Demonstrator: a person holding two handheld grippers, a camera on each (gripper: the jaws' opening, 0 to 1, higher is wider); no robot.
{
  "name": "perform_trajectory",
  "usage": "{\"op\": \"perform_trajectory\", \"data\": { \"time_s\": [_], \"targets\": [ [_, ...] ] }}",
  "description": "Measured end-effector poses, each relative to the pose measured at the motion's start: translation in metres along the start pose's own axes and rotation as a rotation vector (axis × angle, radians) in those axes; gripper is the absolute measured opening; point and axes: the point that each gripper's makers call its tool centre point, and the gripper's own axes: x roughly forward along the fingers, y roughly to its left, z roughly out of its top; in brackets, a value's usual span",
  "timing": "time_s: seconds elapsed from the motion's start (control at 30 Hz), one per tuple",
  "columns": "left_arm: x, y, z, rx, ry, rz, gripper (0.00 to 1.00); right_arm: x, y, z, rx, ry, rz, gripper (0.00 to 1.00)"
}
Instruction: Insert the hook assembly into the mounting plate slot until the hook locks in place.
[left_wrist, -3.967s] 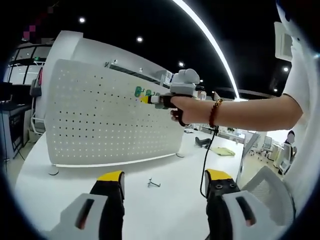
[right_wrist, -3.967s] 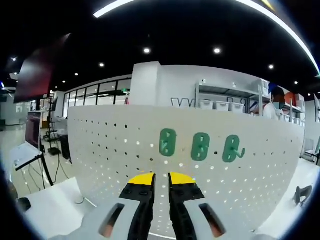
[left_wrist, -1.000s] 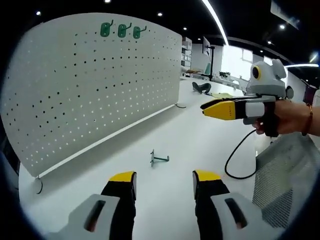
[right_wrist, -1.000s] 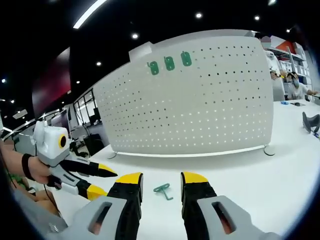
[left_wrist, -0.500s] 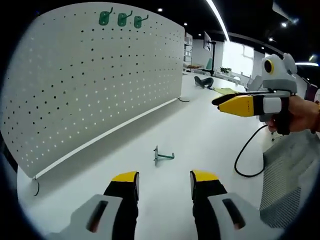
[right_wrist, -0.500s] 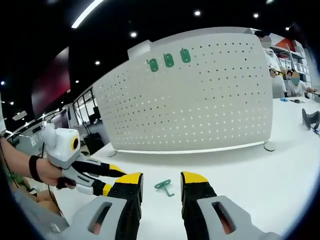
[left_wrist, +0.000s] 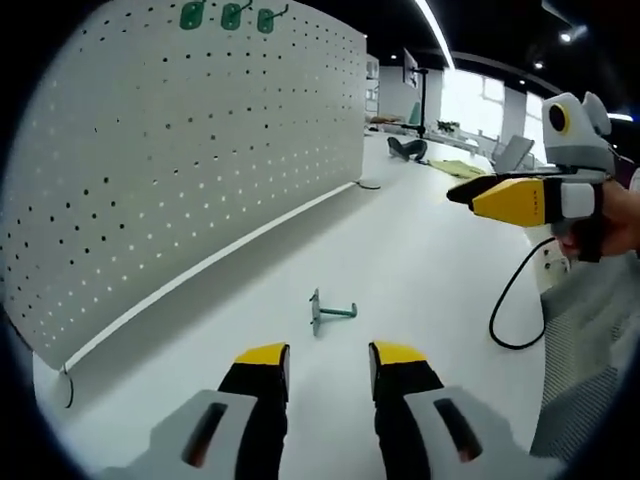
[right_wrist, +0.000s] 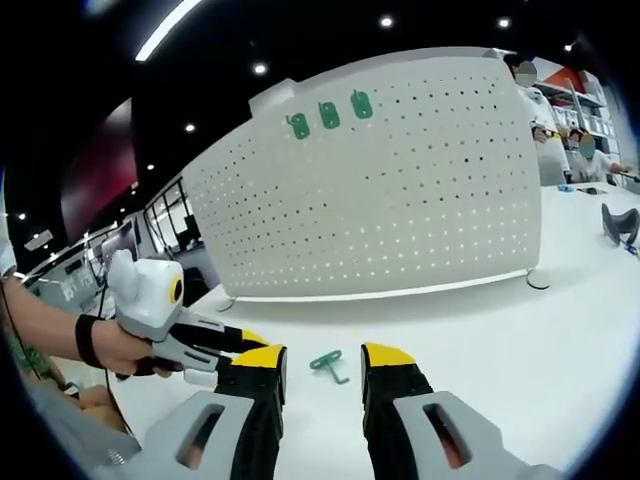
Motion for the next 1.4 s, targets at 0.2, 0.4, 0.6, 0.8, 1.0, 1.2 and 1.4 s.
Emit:
{"op": "perform_trajectory", "data": {
  "time_s": [0.2, 0.4, 0.6, 0.8, 1.0, 1.2, 1.4],
  "targets": [
    [0.012, 0.002, -0.001, 0.026, 0.019, 0.013, 0.28, 0.0, 0.0, -0.001, 0.036, -0.013, -0.007, 0.29],
    [0.02, 0.005, 0.001, 0.039, 0.026, 0.023, 0.23, 0.001, 0.003, -0.003, 0.039, -0.01, -0.004, 0.29],
    [0.028, 0.011, 0.002, 0.045, 0.039, 0.032, 0.21, 0.0, 0.001, -0.004, 0.055, -0.015, -0.005, 0.29],
    [0.037, 0.011, -0.001, 0.069, 0.06, 0.028, 0.18, -0.001, -0.001, -0.006, 0.061, -0.014, -0.008, 0.29],
    [0.045, 0.01, -0.003, 0.08, 0.074, 0.018, 0.16, -0.001, -0.006, -0.008, 0.066, -0.014, -0.025, 0.28],
    [0.051, 0.009, -0.002, 0.085, 0.082, -0.001, 0.13, -0.002, -0.007, -0.01, 0.08, -0.013, -0.031, 0.27],
    [0.055, 0.007, -0.002, 0.093, 0.082, -0.011, 0.08, -0.001, -0.008, -0.01, 0.081, -0.013, -0.036, 0.27]
  ]
}}
